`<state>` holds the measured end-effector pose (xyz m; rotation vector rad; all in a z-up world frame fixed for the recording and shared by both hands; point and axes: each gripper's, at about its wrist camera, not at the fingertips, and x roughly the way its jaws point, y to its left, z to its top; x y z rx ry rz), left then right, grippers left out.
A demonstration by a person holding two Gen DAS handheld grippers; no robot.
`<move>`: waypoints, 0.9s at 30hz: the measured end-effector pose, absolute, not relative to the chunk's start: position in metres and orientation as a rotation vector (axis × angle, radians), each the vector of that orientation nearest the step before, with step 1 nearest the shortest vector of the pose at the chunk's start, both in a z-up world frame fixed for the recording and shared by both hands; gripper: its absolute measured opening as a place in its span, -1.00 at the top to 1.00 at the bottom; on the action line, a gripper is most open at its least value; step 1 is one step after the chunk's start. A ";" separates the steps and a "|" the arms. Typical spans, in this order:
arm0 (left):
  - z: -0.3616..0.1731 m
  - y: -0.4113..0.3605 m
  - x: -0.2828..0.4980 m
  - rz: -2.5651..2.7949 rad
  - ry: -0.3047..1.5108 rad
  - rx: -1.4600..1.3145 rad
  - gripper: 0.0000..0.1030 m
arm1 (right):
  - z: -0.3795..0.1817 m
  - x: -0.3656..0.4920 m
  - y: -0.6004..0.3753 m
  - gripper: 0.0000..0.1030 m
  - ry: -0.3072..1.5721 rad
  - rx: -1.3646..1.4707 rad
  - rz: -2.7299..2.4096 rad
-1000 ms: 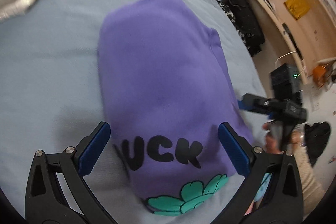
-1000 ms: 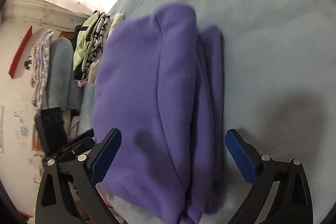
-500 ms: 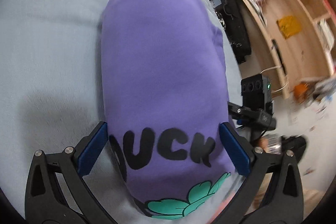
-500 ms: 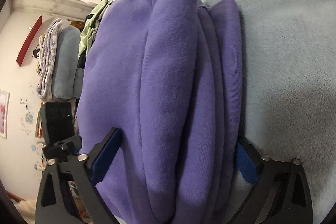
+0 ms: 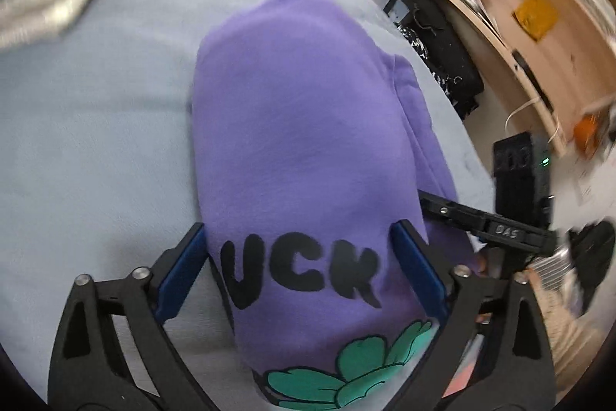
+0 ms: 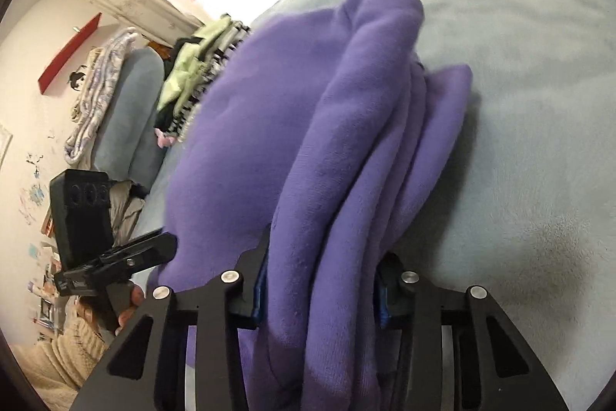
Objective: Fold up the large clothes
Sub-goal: 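Grasp the folded hoodie end with both grippers and lift it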
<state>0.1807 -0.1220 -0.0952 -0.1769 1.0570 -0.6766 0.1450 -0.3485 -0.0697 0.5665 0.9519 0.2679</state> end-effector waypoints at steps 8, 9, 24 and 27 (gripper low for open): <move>-0.025 -0.139 0.133 -0.747 0.839 0.150 0.29 | 0.008 0.149 -0.264 0.24 0.835 0.381 0.296; -0.026 -0.134 0.132 -0.730 0.841 0.140 0.28 | 0.008 0.153 -0.260 0.24 0.847 0.371 0.280; -0.148 -0.017 0.192 -0.798 1.237 -0.499 -0.55 | -0.091 0.154 -0.362 0.26 1.014 0.665 0.167; -0.170 -0.018 0.202 -0.861 1.270 -0.606 -0.67 | -0.104 0.150 -0.373 0.26 1.001 0.705 0.193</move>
